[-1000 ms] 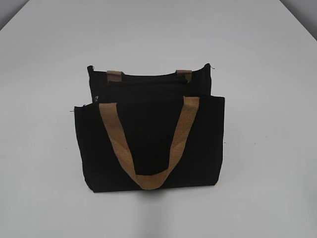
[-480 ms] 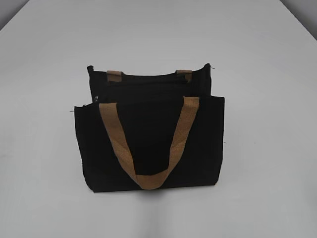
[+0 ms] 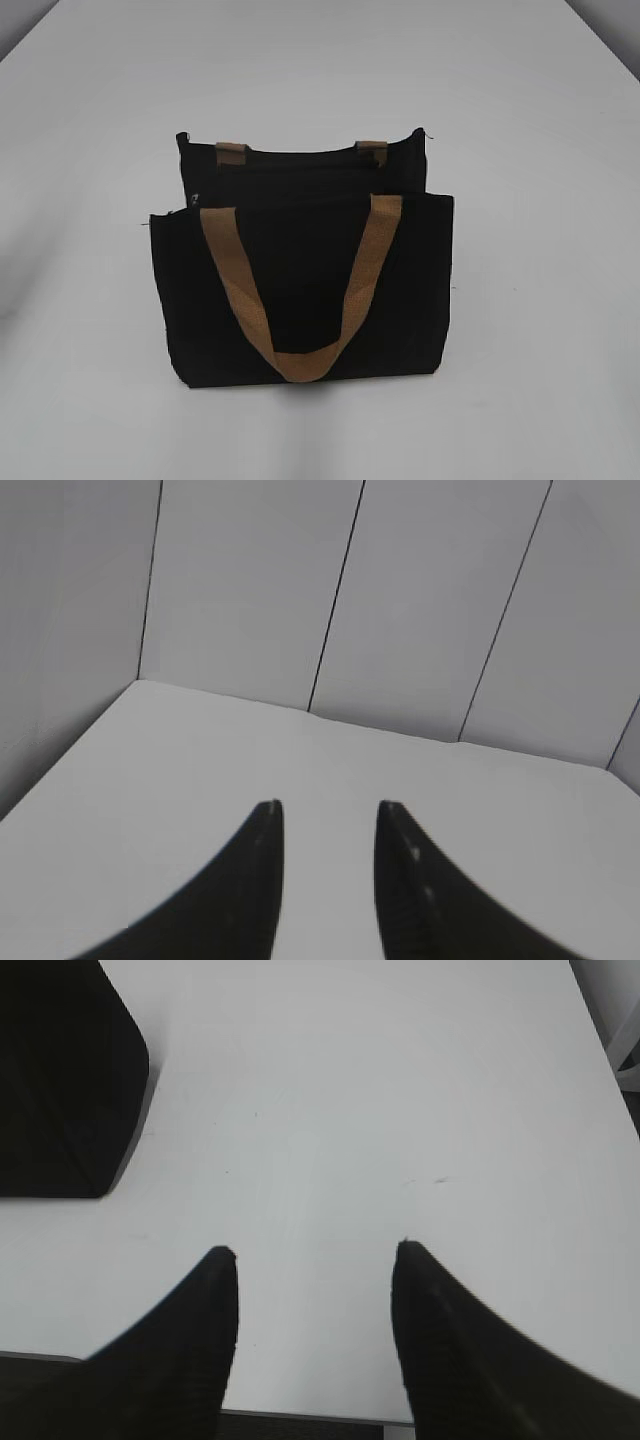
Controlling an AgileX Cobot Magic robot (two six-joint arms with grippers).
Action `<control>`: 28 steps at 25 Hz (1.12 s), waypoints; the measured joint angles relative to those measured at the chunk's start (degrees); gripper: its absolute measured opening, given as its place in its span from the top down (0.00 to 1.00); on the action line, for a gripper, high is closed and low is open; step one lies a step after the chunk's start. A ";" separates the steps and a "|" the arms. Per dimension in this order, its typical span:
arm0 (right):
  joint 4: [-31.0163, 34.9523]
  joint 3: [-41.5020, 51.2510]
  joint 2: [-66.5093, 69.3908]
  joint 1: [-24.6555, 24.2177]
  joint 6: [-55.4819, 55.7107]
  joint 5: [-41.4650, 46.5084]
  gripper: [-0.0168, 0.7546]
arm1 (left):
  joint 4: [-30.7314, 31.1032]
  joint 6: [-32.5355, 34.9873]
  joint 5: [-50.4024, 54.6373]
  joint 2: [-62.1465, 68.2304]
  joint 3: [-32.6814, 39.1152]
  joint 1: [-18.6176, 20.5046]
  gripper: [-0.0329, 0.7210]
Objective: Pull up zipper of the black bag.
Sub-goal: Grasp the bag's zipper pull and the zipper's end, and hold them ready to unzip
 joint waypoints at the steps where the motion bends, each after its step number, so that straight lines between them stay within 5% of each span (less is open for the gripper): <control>1: 0.00 0.00 0.00 0.00 0.00 0.00 0.47 | 0.53 0.00 -4.16 5.01 0.00 -0.46 0.64; 9: 0.00 0.00 0.00 0.00 0.00 0.00 0.47 | 1.42 0.00 -32.08 36.46 0.00 -4.69 0.64; 18: 0.00 0.00 0.00 0.00 0.00 0.07 0.47 | 13.23 -6.02 -54.97 58.23 5.60 -5.12 0.64; 28: 0.00 0.00 0.00 0.00 0.00 0.07 0.47 | 31.71 -6.49 -58.88 60.10 19.33 -5.12 0.64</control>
